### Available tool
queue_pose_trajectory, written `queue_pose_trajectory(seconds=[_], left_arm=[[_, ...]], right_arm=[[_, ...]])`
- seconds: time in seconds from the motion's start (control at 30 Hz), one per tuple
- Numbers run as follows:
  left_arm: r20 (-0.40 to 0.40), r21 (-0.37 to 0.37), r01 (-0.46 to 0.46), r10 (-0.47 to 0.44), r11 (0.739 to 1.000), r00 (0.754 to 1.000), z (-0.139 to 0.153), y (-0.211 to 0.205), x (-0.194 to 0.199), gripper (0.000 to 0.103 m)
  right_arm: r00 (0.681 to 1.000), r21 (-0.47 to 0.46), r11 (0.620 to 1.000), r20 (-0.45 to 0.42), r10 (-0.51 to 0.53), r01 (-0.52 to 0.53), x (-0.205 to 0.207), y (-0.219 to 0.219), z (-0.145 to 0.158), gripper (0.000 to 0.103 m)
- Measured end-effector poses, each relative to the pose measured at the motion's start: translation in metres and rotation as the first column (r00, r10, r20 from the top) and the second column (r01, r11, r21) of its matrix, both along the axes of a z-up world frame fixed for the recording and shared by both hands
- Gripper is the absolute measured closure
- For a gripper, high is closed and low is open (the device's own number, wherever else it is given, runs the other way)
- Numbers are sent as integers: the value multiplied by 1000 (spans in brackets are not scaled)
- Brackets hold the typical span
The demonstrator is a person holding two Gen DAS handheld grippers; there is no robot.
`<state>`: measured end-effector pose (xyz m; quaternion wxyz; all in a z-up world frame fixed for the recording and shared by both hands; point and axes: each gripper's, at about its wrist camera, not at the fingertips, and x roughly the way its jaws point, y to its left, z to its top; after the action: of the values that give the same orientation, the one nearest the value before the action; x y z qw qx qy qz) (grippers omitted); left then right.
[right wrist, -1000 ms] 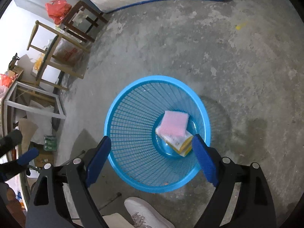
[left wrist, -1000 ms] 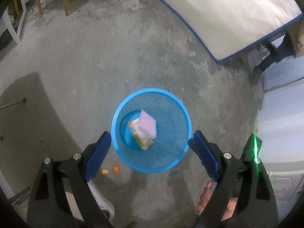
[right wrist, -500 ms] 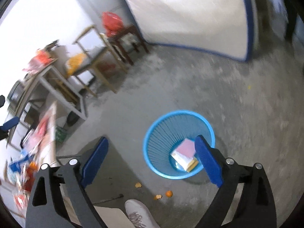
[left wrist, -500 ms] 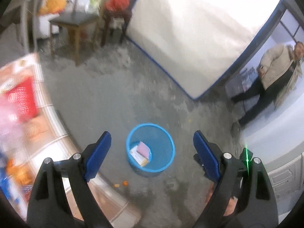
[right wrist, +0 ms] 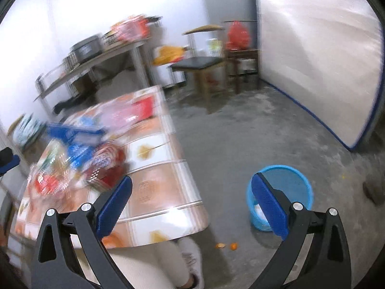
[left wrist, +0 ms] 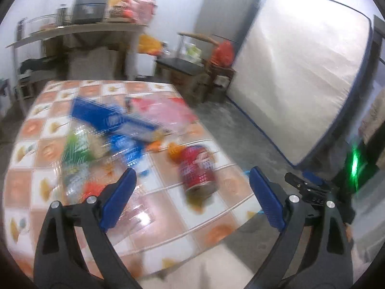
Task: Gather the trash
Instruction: 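Move both tools back over the table toward the snack bags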
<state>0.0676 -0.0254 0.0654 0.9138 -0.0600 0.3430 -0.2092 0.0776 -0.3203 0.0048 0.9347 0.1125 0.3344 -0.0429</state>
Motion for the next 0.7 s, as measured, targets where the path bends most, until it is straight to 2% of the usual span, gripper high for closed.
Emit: queue_pose_trajectory(seconds=[0.17,0.3,0.4,0.57,0.7], left_arm=[[15,55,-81,81,995,997,-28,43,-27,11],[-12,29,-141,141,990,990,-52,76,-40,11],[-56,4,-206,206,978,977,-73,95,-45,11],[-102,8,-288,287,958,952,-97,119,-52,9],[-134,-28,-335,328,942,935,-111,136,-52,8]], right_arm=[[986,-58,984,-46,163,-166,-3,84,-9,7],[955,-64,957,-104,277,-284,-4,138,-26,7],[938,-107,937,-134,319,-333,-4,172,-38,7],[916,-158,906,-156,370,-393,1,209,-44,7],[906,-182,891,-164,390,-416,2,220,-44,7]])
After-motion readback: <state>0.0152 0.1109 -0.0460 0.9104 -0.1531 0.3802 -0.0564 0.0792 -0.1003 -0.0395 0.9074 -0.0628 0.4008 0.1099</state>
